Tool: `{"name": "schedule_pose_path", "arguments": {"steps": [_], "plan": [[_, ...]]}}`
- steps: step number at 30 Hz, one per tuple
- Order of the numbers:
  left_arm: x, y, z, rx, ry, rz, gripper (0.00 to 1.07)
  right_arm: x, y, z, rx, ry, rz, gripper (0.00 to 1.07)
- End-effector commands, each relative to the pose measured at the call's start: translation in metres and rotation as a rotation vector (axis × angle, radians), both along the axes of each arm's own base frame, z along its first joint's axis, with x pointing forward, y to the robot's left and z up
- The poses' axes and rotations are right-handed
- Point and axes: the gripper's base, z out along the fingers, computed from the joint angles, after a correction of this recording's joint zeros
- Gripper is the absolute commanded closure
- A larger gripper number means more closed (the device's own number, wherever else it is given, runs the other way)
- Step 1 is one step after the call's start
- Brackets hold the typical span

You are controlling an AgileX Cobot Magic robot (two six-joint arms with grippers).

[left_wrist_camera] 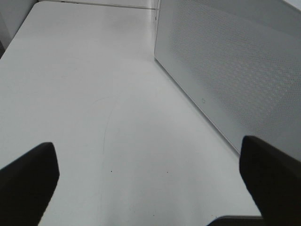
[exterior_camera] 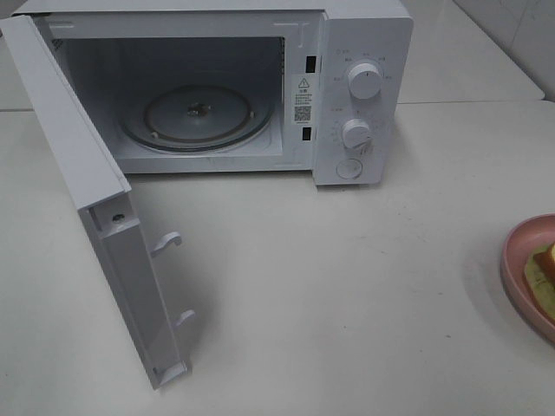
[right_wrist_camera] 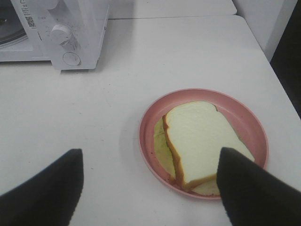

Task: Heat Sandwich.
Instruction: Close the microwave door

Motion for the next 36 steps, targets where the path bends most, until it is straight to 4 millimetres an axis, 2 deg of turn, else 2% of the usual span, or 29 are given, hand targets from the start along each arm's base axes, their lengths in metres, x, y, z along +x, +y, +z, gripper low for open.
{"name": "schedule_pose_path", "arguments": {"steps": [1, 36], "plan": [[0.0, -0.0006, 0.0005, -0.007, -0.016, -0.002, 0.08, -0.0037, -0.0002, -0.0002, -0.01, -0.033, 0.0, 0.31], [0.0, -0.0006, 0.0005, -0.007, -0.016, -0.002, 0.08, -0.0037, -0.0002, -0.0002, -0.009, -0.033, -0.001, 0.31]]}}
